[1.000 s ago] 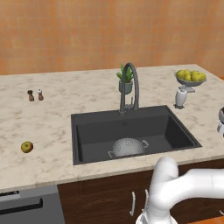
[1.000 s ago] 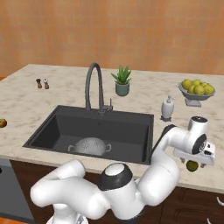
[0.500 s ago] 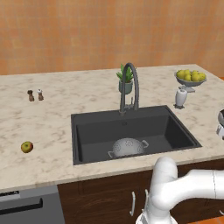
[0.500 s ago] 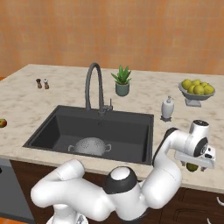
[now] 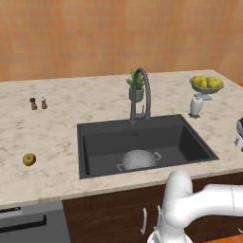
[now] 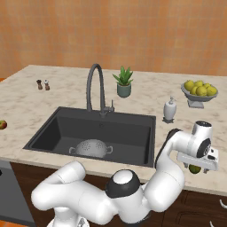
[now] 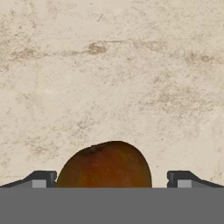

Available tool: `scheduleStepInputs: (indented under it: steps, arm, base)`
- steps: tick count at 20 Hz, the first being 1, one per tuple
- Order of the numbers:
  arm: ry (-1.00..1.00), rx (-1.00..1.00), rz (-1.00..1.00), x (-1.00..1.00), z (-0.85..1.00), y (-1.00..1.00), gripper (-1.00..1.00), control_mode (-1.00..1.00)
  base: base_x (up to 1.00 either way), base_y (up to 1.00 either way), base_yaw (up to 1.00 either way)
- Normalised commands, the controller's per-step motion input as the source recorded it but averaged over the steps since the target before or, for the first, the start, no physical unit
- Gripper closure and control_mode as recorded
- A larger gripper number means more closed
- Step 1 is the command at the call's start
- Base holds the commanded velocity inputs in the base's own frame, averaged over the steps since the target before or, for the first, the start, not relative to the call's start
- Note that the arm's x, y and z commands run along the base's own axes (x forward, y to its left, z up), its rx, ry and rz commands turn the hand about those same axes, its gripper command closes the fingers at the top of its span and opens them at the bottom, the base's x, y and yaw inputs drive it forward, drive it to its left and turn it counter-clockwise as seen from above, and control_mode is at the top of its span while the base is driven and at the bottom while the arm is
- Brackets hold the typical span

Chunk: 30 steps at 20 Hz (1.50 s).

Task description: Put the colander in the sink, put the mango, apple in the colander, and turn on the sink faucet and pour water over the colander.

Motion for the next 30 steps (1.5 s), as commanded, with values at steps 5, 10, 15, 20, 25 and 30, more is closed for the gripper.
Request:
scheduleStepInputs:
  steps: [5,10,15,20,25,30]
  arm:
    - [0.0,0.0,0.0,0.0,0.0,0.0,1.0,-1.0]
    - [0.0,0.0,0.0,0.0,0.0,0.0,1.0,-1.0]
    - [0.0,0.0,0.0,0.0,0.06,0.0,1.0,-1.0]
    - [0.0,0.0,0.0,-0.25,0.51,0.05,1.0,-1.0]
    - [0.0,0.0,0.0,-0.32,0.35,0.53,1.0,-1.0]
    - [0.0,0.0,0.0,-0.26,0.34,0.91,1.0,-1.0]
  base:
    - [0.0,0.0,0.0]
    - [0.0,0.0,0.0]
    - [0.0,0.0,0.0]
    - [0.0,0.0,0.0]
    - [0.0,0.0,0.0]
    - [0.0,0.0,0.0]
